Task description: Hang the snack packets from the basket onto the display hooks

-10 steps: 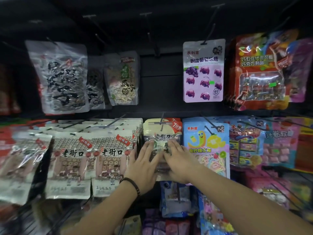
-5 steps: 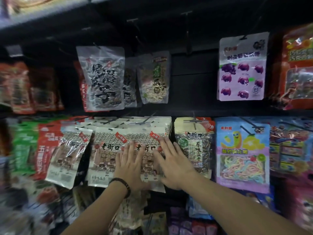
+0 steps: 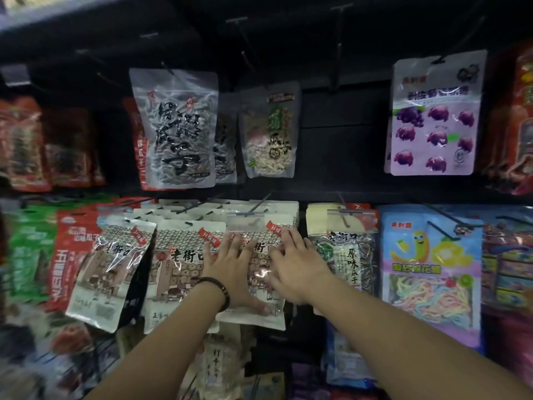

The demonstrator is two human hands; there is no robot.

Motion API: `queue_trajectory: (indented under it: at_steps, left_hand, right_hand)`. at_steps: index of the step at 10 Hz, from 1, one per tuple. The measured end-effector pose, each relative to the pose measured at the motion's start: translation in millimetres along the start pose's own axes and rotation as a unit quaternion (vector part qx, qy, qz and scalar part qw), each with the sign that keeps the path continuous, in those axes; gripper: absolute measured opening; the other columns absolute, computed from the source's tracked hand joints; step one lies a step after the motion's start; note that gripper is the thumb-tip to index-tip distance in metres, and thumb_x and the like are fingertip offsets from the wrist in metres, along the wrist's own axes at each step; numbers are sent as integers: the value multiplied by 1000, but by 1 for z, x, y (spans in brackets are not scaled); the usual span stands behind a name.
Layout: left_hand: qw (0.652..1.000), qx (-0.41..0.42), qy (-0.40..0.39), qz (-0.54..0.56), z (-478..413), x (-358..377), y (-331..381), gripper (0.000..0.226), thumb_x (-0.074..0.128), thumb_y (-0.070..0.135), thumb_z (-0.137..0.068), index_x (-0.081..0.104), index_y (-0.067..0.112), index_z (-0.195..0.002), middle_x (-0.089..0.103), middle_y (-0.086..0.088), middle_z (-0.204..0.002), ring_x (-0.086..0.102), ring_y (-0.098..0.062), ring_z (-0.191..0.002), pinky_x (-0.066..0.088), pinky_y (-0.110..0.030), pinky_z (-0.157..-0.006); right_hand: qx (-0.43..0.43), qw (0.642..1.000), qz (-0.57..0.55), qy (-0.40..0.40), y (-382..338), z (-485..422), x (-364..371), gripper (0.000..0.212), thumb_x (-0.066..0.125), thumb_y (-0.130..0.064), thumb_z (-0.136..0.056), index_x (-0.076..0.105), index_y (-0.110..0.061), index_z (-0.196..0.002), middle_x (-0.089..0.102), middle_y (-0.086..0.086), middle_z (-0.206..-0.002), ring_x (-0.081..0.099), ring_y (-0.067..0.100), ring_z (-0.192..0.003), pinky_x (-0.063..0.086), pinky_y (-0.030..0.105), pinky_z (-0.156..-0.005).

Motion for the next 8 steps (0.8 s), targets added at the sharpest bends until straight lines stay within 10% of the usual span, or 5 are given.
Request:
queue_trajectory:
  at_steps: [3, 5, 8]
  left_hand:
    - [998, -2, 24, 62, 56, -6, 32, 111, 67, 74, -83, 3, 36, -165, -2, -5, -177, 6, -32, -163, 7, -68, -127]
    - [986, 84, 51, 138, 116, -50, 83, 58, 64, 60, -91, 51, 37, -142, 56, 4, -143, 57, -23, -130, 50, -44, -106]
    - [966, 215, -26, 141, 206, -73, 212, 28, 60, 56, -94, 71, 32, -103, 72, 4, -107, 69, -24, -100, 60, -39, -85]
  right_hand:
    - [-35, 999, -1, 10, 2, 61, -16, 71, 40, -46, -110, 12, -17, -169, -3, 11, -178, -3, 31, -165, 11, 57, -133]
    - [-13, 1000, 3, -9, 24, 166, -41, 47, 42, -47, -106, 53, -20, -142, 59, 7, -142, 55, 33, -132, 49, 49, -107]
    - [137, 989, -14, -48, 84, 333, -40, 48, 40, -53, -107, 56, -14, -133, 57, 13, -125, 58, 37, -116, 54, 50, -94]
Point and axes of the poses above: each hand's wrist, its own z-axis away from the middle knuckle, its own x-axis out of the palm, y = z × x, the point moved 5 cm from there along -z, towards the middle knuckle
